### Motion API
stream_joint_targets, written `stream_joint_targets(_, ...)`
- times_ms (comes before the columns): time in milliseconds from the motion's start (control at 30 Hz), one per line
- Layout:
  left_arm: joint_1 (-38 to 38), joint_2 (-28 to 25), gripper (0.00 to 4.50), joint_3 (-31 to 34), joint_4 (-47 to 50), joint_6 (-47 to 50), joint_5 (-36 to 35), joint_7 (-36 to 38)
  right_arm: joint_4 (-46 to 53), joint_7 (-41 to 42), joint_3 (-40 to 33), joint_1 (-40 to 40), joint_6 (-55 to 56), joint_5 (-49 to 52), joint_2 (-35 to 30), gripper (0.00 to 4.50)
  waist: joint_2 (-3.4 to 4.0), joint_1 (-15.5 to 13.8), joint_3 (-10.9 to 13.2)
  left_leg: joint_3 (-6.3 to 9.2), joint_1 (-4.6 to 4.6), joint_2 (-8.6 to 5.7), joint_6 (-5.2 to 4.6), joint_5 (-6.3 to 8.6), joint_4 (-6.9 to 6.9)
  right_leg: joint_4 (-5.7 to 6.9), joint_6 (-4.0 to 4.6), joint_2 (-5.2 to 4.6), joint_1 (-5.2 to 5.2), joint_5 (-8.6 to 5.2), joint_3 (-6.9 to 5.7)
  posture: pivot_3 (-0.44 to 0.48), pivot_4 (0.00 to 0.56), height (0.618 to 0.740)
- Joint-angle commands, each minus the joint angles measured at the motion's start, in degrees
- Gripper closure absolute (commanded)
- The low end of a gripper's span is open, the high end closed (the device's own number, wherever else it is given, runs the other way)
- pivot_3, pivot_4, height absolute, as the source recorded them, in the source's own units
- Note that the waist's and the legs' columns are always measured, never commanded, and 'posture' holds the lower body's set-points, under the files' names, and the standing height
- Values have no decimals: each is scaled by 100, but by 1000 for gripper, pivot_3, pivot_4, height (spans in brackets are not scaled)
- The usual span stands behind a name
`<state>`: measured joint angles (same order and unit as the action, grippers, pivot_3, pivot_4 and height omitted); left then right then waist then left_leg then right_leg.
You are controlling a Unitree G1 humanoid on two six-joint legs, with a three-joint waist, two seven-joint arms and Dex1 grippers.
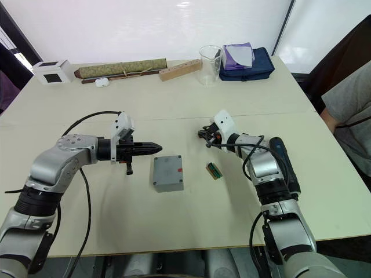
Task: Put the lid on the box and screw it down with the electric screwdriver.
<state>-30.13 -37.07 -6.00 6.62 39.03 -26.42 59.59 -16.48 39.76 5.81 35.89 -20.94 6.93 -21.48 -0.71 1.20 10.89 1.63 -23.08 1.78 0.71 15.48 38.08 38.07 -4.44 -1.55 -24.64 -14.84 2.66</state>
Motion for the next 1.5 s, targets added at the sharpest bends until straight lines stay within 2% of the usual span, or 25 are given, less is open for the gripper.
stream_joint_targets(33, -83, -8, 4500, 38, 200, 30, -48, -24, 107, -5, -14, 92, 116, -36, -10, 2067, 0, 0, 0, 0, 0, 0, 0, 0, 0, 0, 0, 0, 0, 0, 0, 0, 150, 740)
stream_joint_targets(467, -83, -4, 4500, 49, 170, 54, -31, -54, -528, 3, 56, 384, 372, -104, 228, 2067, 0, 1, 0, 0, 0, 0, 0, 0, 0, 0, 0, 1, 0, 0, 0, 0, 150, 740)
stream_joint_targets(833, -27, 4, 4500, 38, 137, -12, -9, -47, -621, 23, 56, 413, 424, -132, 267, 2067, 0, -1, 0, 0, 0, 0, 0, 0, 0, 0, 0, 0, 0, 0, 0, 0, 150, 740)
stream_joint_targets(933, -24, 5, 4500, 37, 125, -28, -7, -40, -649, 15, 92, 418, 448, -174, 275, 2864, 0, 2, 0, 0, 0, 0, 0, 0, 0, 0, 0, 0, 0, 0, 0, 0, 150, 740)
stream_joint_targets(1067, -12, 7, 4500, 38, 132, -32, -12, -41, -677, 7, 88, 417, 475, -209, 282, 4416, 0, 2, 0, 0, 0, 0, 0, 0, 0, 0, 0, 0, 0, 0, 0, 0, 150, 740)
stream_joint_targets(1333, -5, -2, 4500, 43, 131, -24, -9, -46, -596, 23, 3, 422, 446, -165, 261, 4416, 0, 1, 0, 0, 0, 0, 0, 0, -1, 0, 0, 0, 0, 0, 0, 0, 150, 740)
stream_joint_targets(1500, -4, 12, 4500, 48, 134, -15, -23, -52, 57, 41, -217, 306, 124, 102, 164, 4416, 1, -1, 1, 0, 0, 0, 0, 0, -1, 0, 0, 0, 0, 0, 0, 0, 150, 740)
